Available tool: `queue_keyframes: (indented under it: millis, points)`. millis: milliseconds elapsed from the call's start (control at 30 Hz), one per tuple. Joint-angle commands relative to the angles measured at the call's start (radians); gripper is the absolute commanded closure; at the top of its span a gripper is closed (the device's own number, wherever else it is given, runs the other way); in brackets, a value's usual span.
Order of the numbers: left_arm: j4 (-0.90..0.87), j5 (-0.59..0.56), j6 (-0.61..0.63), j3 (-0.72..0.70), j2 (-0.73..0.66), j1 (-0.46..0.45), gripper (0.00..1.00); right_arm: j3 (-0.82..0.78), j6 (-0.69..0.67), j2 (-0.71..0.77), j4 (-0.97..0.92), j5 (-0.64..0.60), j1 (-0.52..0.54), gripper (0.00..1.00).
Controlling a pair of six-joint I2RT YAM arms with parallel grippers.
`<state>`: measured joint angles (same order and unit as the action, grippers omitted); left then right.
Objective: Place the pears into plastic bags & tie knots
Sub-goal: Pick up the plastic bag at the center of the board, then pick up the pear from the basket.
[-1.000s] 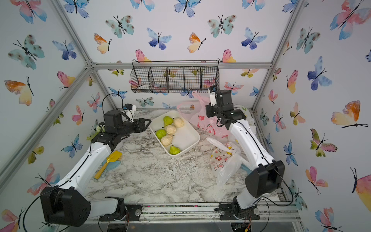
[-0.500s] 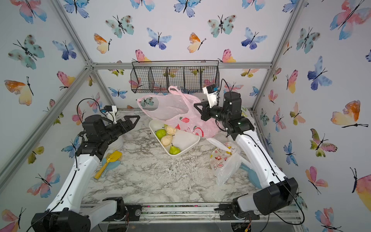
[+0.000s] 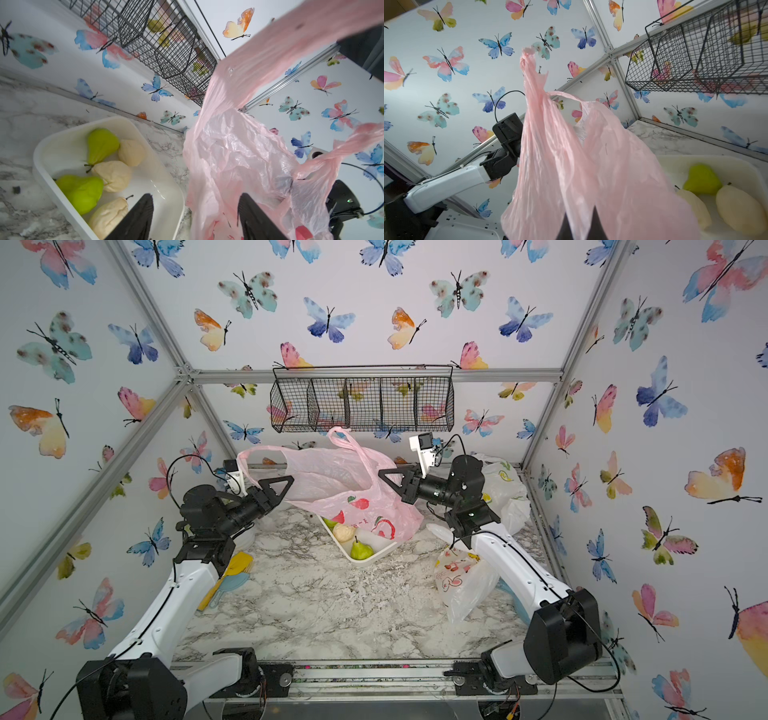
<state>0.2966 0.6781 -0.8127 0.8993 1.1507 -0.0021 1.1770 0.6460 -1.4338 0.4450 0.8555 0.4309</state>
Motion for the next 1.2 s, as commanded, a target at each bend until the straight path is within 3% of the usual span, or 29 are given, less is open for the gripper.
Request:
queue_keyframes:
  millis: [0, 67, 200, 300, 400, 500, 700, 767, 933, 1167]
  points:
    - [0.063, -0.043, 0.040, 0.066, 0.070, 0.002, 0.73, -0.006, 0.131, -0.052, 0.166, 0.073, 0.002, 0.97]
    - [-0.042, -0.053, 0.075, 0.137, 0.090, 0.008, 1.00, -0.015, 0.177, -0.076, 0.215, 0.069, 0.014, 0.96]
    - [-0.352, -0.255, 0.234, 0.269, 0.004, 0.041, 1.00, 0.065, 0.072, -0.134, -0.006, -0.008, 0.081, 0.70]
    - [-0.593, -0.419, 0.336, 0.416, -0.054, 0.077, 1.00, 0.208, -0.107, -0.202, -0.333, -0.184, 0.164, 0.49]
    - [-0.798, -0.669, 0.431, 0.565, -0.072, 0.079, 1.00, 0.302, -0.118, -0.268, -0.571, -0.363, 0.147, 0.41]
    - [-0.848, -0.791, 0.480, 0.588, -0.090, 0.069, 1.00, 0.258, -0.121, -0.266, -0.657, -0.543, 0.115, 0.37]
    - [-0.776, -0.623, 0.443, 0.456, -0.090, 0.063, 1.00, 0.271, -0.186, -0.337, -0.870, -0.571, 0.126, 0.34]
    - [-0.760, -0.575, 0.437, 0.439, -0.082, 0.063, 1.00, 0.255, -0.225, -0.341, -0.942, -0.647, 0.168, 0.32]
    - [-0.763, -0.574, 0.450, 0.434, -0.078, 0.063, 1.00, 0.173, -0.259, -0.340, -0.954, -0.722, 0.263, 0.27]
    - [-0.766, -0.527, 0.439, 0.444, -0.074, 0.057, 1.00, 0.295, -0.271, -0.463, -0.951, -0.738, 0.366, 0.21]
